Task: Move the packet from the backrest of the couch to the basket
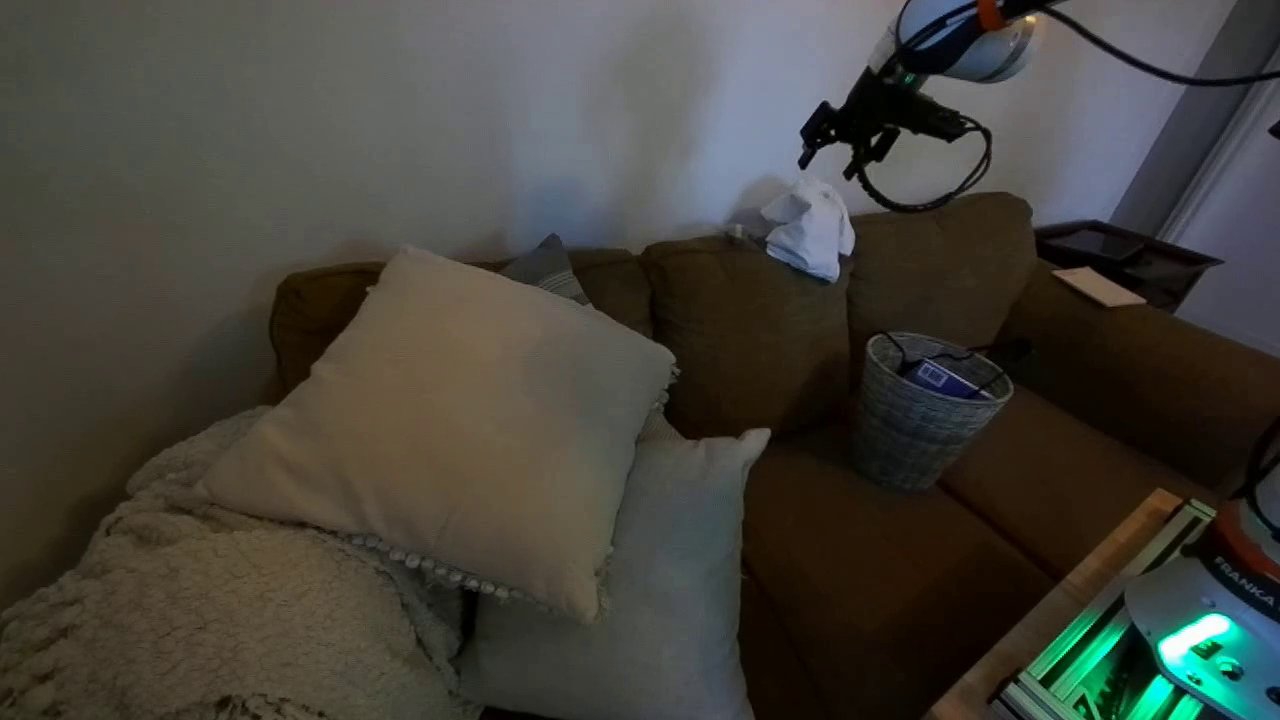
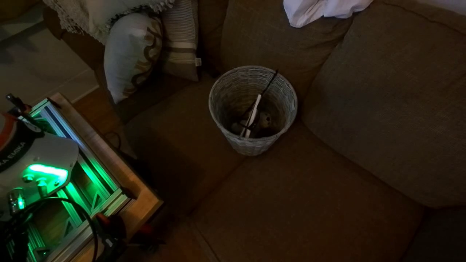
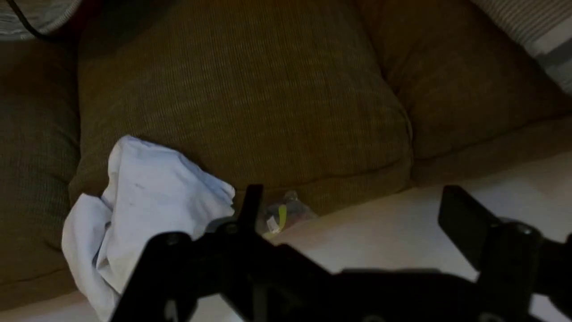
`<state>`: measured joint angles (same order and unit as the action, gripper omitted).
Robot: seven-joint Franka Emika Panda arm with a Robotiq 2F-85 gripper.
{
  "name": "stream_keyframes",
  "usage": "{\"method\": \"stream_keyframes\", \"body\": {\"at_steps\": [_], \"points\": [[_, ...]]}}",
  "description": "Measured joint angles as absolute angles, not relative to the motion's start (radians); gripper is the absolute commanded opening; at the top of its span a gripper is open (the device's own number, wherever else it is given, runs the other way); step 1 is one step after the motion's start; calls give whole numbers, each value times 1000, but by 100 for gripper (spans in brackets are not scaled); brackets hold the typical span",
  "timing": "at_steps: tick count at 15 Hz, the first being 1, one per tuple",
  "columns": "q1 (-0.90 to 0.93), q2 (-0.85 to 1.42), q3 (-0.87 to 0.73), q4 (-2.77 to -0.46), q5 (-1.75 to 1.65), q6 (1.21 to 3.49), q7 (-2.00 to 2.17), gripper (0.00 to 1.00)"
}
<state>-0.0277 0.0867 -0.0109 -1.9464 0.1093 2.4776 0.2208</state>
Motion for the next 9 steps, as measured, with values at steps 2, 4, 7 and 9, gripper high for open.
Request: {"method": "stream_keyframes", "body": {"at_steps": [2, 4, 7, 9], "points": [[-29, 136, -14, -1886, 106, 2478, 239, 100], [-29, 149, -14, -1874, 105, 2478, 245, 100], [-29, 149, -14, -1870, 104, 2478, 249, 100], [-29, 149, -14, -1870, 104, 2478, 250, 100]]}}
